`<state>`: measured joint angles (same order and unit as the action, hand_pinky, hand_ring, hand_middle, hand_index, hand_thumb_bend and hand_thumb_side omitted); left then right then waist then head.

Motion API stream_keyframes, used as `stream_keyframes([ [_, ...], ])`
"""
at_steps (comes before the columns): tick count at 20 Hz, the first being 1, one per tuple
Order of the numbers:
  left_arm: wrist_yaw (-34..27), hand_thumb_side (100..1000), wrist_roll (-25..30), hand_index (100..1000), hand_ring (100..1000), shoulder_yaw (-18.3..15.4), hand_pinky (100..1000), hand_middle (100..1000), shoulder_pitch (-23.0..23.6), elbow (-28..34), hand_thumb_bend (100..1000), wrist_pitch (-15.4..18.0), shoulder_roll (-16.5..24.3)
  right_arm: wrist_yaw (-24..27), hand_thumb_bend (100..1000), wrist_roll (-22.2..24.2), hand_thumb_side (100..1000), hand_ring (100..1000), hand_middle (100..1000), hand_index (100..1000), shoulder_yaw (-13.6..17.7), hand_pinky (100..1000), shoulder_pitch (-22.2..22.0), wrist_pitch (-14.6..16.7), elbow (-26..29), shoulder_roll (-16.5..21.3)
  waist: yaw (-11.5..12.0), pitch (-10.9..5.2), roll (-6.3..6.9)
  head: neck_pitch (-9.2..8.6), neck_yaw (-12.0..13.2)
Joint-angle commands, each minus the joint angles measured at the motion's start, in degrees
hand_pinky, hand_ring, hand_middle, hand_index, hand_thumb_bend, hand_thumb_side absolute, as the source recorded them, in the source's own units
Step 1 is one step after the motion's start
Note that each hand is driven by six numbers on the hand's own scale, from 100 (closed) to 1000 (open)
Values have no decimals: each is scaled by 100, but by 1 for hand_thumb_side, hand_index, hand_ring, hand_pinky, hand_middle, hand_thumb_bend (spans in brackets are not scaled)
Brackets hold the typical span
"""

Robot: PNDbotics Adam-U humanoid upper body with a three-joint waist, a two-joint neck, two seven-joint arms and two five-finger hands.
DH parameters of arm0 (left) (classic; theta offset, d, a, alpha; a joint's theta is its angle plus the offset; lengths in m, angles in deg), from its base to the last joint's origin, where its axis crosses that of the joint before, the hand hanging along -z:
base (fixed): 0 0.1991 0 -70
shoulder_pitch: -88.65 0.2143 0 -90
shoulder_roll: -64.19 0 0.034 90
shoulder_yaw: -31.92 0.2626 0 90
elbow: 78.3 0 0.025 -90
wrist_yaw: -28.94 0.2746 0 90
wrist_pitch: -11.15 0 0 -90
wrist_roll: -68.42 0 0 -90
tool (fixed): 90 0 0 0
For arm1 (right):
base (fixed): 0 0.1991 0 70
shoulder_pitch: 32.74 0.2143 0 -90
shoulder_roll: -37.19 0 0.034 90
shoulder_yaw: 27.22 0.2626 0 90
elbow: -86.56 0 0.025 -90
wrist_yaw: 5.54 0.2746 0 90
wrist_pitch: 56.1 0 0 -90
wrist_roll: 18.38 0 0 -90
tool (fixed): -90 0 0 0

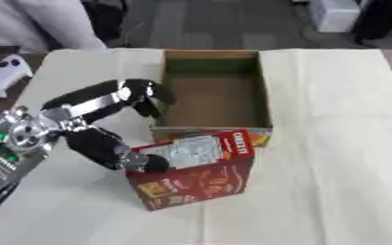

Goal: Pick up objects on the table and place them in the box.

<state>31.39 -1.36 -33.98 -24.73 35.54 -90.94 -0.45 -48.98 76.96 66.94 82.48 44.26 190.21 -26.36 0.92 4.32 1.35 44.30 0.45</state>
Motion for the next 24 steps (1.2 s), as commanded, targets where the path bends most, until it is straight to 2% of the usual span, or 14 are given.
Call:
stream_keyframes([
  [1, 101, 483, 130, 868, 727, -15, 727, 866, -92, 74, 771, -58, 100, 19, 100, -12, 673, 688, 740, 828, 71, 475, 84, -14, 92, 148, -10, -44, 3, -18, -9],
  [7, 364, 416, 415, 877, 736, -73, 733, 871, 11, 75, 761, 59, 321, 19, 100, -24, 673, 688, 740, 828, 76, 475, 88, -23, 98, 143, -2, -28, -8, -18, -29],
  [15, 523, 393, 663, 876, 735, -90, 731, 869, 15, 75, 719, 144, 369, 33, 100, -22, 673, 686, 739, 828, 63, 473, 131, -12, 109, 136, -74, 38, -7, -18, -26],
  [20, 699, 330, 826, 876, 736, -81, 729, 863, -40, 75, 679, 231, 391, 48, 100, -7, 674, 684, 737, 827, 42, 471, 190, 4, 117, 127, -127, 102, 30, -18, -34],
  [21, 757, 304, 864, 875, 732, -74, 723, 856, -56, 75, 632, 242, 383, 49, 100, -5, 674, 684, 736, 827, 39, 469, 201, 7, 117, 125, -140, 115, 39, -18, -33],
  [24, 1001, 289, 969, 865, 723, -33, 711, 844, -131, 68, 568, 272, 259, 62, 100, 5, 672, 682, 735, 827, 28, 468, 236, 18, 112, 113, -184, 158, 61, -18, -32],
])
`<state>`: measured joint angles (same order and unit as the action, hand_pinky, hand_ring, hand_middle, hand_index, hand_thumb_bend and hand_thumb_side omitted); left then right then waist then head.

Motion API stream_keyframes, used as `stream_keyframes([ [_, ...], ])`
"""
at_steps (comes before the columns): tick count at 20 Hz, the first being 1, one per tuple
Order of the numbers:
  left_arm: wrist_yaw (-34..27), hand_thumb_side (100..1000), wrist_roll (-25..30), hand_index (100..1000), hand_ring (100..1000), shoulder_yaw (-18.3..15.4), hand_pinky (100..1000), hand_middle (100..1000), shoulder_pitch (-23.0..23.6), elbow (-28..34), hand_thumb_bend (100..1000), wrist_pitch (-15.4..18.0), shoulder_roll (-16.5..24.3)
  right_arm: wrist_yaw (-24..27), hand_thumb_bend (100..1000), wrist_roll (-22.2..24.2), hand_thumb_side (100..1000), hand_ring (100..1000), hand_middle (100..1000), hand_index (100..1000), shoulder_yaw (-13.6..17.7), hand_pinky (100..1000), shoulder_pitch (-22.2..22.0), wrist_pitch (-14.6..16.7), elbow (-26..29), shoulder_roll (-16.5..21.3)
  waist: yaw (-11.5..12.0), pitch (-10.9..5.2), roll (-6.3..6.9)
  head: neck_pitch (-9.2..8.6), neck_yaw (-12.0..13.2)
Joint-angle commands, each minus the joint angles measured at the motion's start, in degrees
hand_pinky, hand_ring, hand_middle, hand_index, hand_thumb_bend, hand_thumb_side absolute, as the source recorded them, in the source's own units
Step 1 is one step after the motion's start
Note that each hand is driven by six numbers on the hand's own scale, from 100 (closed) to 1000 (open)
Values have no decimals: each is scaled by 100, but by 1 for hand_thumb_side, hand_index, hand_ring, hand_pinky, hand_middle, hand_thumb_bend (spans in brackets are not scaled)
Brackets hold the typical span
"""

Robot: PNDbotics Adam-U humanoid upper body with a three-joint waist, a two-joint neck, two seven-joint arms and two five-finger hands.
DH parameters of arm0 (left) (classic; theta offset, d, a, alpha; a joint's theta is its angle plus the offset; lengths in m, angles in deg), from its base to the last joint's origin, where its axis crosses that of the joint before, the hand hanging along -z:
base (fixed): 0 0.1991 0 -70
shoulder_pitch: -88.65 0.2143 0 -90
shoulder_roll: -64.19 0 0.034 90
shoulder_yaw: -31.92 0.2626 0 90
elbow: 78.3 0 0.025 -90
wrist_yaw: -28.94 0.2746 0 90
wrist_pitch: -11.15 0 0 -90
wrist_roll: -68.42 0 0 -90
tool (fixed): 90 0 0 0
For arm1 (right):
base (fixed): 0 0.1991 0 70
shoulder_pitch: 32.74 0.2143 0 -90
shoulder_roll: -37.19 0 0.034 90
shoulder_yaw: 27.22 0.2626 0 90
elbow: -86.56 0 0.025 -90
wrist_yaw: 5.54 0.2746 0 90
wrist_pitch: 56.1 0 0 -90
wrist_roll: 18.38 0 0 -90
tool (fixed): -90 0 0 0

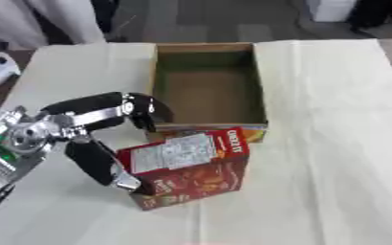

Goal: Pick up objects on the table and place them in the box.

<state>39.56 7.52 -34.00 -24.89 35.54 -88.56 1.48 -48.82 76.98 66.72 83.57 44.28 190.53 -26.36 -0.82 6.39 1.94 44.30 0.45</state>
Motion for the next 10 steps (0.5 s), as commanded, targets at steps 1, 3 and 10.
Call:
stream_keyframes([
  [1, 270, 286, 101, 863, 720, -16, 709, 841, -136, 50, 551, 38, 12, 51, 100, 6, 672, 682, 735, 827, 47, 468, 137, 20, 78, 111, -26, -35, 7, -18, -33],
  [3, 401, 294, 119, 858, 717, 14, 706, 836, -171, 14, 545, 58, -74, 57, 100, 8, 673, 681, 734, 826, 47, 467, 152, 24, 75, 110, -54, -13, 15, -18, -37],
  [10, 545, 307, 105, 851, 711, 27, 701, 827, -198, -24, 524, 127, -196, 85, 100, 9, 671, 679, 731, 826, 46, 464, 185, 40, 73, 122, -106, 101, 41, -18, -29],
])
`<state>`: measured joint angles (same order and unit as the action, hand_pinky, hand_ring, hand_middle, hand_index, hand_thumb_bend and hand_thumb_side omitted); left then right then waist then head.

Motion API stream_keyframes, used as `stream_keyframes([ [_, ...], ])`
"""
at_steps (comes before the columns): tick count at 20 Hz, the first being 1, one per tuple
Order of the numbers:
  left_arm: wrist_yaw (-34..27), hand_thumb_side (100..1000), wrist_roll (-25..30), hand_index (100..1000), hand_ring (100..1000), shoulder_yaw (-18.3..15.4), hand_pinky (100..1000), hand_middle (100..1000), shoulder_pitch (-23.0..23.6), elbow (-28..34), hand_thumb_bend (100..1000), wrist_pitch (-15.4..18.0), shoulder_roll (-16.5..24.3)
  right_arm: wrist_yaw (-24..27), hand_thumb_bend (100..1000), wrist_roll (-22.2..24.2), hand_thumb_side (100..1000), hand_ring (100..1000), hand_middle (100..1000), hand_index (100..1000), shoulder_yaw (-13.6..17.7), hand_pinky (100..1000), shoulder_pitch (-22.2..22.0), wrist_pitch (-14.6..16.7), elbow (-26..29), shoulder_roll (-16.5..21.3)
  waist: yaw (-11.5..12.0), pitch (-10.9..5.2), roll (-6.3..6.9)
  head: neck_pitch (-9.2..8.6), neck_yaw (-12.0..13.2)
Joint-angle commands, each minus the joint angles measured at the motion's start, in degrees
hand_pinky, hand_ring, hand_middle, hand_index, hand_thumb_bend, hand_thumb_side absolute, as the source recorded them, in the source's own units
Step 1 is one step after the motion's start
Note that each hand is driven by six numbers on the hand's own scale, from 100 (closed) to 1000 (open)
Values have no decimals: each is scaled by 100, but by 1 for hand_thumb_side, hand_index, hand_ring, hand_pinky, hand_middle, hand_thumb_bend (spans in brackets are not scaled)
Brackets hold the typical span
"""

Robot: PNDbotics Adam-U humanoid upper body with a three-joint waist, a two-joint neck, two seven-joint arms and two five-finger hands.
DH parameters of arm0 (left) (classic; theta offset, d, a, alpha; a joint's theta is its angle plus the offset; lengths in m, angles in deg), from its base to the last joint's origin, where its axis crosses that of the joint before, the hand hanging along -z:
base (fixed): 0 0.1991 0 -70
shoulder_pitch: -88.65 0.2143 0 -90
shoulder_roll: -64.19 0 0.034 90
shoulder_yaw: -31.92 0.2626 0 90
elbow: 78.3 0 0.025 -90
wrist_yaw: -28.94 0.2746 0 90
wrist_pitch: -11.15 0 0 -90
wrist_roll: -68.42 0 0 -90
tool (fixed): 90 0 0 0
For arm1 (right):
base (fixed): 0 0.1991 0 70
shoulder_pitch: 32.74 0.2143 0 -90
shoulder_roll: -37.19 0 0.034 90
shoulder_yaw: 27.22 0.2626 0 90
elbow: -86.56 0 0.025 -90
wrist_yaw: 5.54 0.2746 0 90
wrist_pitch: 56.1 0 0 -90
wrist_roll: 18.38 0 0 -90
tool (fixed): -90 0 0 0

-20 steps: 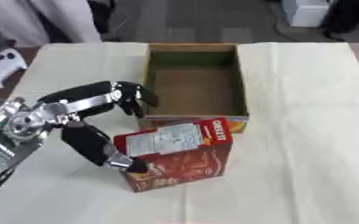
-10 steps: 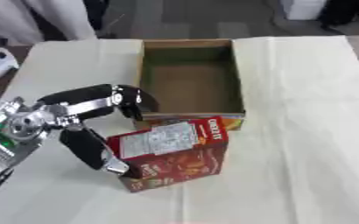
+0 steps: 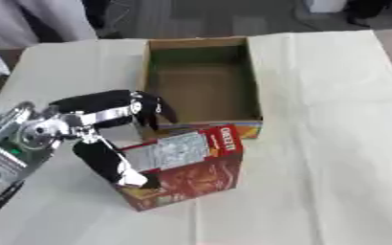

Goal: Pick up objects on the table and place them in the box.

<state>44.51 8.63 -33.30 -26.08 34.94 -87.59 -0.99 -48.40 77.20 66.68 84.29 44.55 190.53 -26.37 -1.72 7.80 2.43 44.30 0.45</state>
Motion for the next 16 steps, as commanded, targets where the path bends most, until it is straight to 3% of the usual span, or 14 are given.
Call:
stream_keyframes([
  [1, 55, 313, -12, 849, 710, -50, 700, 826, -72, 39, 524, 34, 39, 48, 100, -12, 670, 678, 730, 825, 48, 464, 120, 16, 73, 125, -18, -20, -7, -18, -28],
  [8, 76, 335, -34, 840, 700, -119, 689, 818, 13, 32, 483, 32, -27, 97, 100, 21, 669, 676, 727, 825, 6, 462, 167, 61, 62, 120, -81, 50, -10, -18, 28],
  [9, 100, 260, -48, 795, 650, -139, 624, 772, 23, 23, 305, 33, -40, 105, 100, 25, 668, 675, 726, 825, 2, 462, 168, 65, 57, 116, -91, 47, -12, -18, 13],
  [11, 205, 254, -129, 725, 581, -227, 541, 704, 58, -28, 100, 24, -83, 118, 100, 31, 667, 674, 725, 825, -4, 461, 155, 74, 51, 110, -121, 46, -15, -18, -42],
  [13, 240, 327, -207, 704, 561, -294, 519, 683, 101, -104, 100, 7, -123, 130, 100, 33, 666, 673, 724, 825, -1, 459, 135, 79, 38, 105, -147, 52, -13, -18, -97],
  [16, 206, 363, -309, 702, 558, -386, 515, 681, 120, -149, 100, 9, -153, 152, 100, 38, 665, 673, 723, 825, -3, 458, 120, 91, 25, 97, -172, 66, -3, -18, -171],
])
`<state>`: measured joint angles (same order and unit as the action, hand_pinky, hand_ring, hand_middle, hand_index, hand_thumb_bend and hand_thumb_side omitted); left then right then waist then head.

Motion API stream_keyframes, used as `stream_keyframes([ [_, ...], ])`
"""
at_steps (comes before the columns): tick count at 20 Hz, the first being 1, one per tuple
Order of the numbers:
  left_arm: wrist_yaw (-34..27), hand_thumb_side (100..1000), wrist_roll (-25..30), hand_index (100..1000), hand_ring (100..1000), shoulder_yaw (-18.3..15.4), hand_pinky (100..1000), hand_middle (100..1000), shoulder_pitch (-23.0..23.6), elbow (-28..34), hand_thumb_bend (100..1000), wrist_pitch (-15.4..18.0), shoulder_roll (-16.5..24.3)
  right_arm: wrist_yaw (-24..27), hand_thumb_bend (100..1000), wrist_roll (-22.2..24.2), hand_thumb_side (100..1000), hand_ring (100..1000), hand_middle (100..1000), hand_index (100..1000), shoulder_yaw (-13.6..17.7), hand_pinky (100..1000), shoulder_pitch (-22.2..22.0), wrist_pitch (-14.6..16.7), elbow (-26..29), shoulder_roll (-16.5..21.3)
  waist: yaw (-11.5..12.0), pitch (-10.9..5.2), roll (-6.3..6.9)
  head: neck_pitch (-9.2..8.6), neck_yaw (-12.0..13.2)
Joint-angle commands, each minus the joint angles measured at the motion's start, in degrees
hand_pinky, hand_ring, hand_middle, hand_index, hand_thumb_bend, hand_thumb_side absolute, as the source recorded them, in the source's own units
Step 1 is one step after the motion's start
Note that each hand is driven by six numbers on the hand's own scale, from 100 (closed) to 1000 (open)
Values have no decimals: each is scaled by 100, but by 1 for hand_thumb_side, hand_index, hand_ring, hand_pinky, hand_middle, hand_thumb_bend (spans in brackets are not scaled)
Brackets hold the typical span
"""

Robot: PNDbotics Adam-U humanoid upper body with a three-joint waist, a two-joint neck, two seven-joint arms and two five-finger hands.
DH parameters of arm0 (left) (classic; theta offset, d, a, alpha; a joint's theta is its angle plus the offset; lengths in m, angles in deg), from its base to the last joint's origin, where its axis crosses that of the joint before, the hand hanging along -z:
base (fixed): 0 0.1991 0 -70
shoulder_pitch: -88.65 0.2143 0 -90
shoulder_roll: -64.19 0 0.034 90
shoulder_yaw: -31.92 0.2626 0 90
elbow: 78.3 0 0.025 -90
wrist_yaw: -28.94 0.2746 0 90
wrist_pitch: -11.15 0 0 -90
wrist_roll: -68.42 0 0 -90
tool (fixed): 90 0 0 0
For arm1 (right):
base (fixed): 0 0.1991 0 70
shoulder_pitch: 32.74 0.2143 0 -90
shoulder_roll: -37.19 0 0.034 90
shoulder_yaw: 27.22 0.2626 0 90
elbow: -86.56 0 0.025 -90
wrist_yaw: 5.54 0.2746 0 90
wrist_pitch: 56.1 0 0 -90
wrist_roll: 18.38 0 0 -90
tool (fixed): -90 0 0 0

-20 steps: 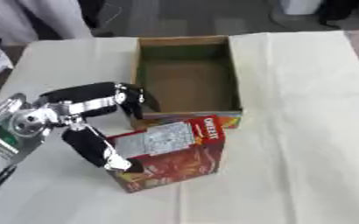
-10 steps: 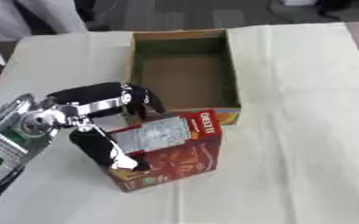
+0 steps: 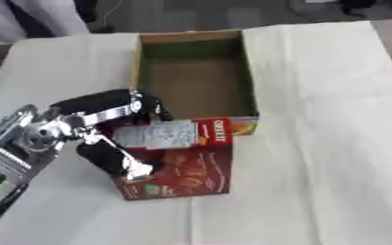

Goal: Pick up objects on the table and place them in the box.

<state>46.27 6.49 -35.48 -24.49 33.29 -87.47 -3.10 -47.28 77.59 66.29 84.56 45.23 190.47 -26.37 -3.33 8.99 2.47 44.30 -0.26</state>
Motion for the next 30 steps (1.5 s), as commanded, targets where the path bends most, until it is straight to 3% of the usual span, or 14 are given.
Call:
stream_keyframes([
  [1, 29, 362, -121, 698, 555, -195, 511, 677, -35, 16, 100, 0, 62, 45, 100, 2, 665, 673, 724, 825, 34, 458, 94, 27, 28, 96, -16, -49, -4, -18, -119],
  [7, 95, 278, -376, 610, 490, -502, 426, 604, 36, 47, 100, 4, 149, 74, 100, 10, 664, 671, 725, 825, 37, 455, 83, 41, 12, 97, -47, -8, 33, -102, -196],
  [8, 65, 295, -454, 611, 491, -578, 428, 606, 50, 42, 100, 12, 169, 79, 100, 12, 664, 671, 725, 825, 37, 455, 82, 43, 8, 99, -49, -4, 41, -119, -199],
  [9, -3, 384, -533, 629, 506, -642, 448, 631, 63, 14, 100, 25, 184, 84, 100, 13, 658, 671, 724, 825, 37, 454, 83, 46, 4, 99, -51, -1, 45, -130, -196],
  [10, -175, 365, -642, 633, 510, -714, 451, 641, 63, -78, 100, 18, 194, 90, 100, 15, 665, 671, 724, 825, 36, 453, 85, 48, -1, 96, -51, 5, 50, -145, -191],
  [14, -1651, 435, -1004, 628, 507, -942, 437, 650, -76, -451, 100, 178, 304, 116, 100, 33, 666, 670, 724, 825, 15, 453, 101, 70, -30, 98, -66, 15, 66, -236, -200],
  [15, -2090, 550, -1063, 625, 501, -1021, 433, 649, -134, -512, 100, 262, 347, 117, 100, 35, 658, 670, 723, 825, 14, 452, 102, 76, -34, 101, -70, 16, 72, -266, -200],
  [16, -2525, 466, -1124, 622, 496, -1112, 427, 647, -204, -571, 100, 345, 367, 121, 100, 38, 665, 670, 723, 825, 11, 452, 99, 81, -39, 99, -74, 18, 77, -336, -199],
  [17, -2882, 466, -1160, 622, 496, -1174, 427, 647, -254, -632, 100, 398, 396, 126, 100, 41, 665, 670, 723, 825, 9, 452, 98, 85, -44, 100, -77, 21, 81, -377, -200],
  [20, -3734, 499, -1230, 621, 493, -1348, 423, 646, -460, -788, 100, 483, 395, 147, 100, 52, 664, 670, 722, 825, 8, 451, 89, 93, -68, 99, -92, 43, 84, -620, -223],
  [21, -3924, 611, -1251, 621, 493, -1383, 423, 647, -537, -849, 100, 486, 393, 155, 100, 54, 653, 670, 722, 825, 6, 451, 91, 97, -78, 99, -94, 49, 82, -675, -225],
  [22, -4072, 517, -1280, 620, 492, -1412, 421, 644, -625, -905, 100, 486, 375, 163, 100, 58, 663, 669, 722, 825, 2, 450, 95, 103, -86, 96, -98, 54, 81, -713, -212],
  [26, -4288, 520, -1383, 619, 492, -1450, 419, 642, -959, -1099, 100, 513, 276, 189, 100, 75, 662, 669, 721, 826, -10, 448, 96, 126, -109, 81, -116, 75, 81, -803, -139],
  [30, -4043, 519, -1410, 620, 490, -1444, 417, 641, -1237, -1221, 100, 558, 138, 217, 100, 82, 660, 669, 720, 826, -10, 448, 93, 140, -125, 79, -154, 112, 80, -882, -123],
])
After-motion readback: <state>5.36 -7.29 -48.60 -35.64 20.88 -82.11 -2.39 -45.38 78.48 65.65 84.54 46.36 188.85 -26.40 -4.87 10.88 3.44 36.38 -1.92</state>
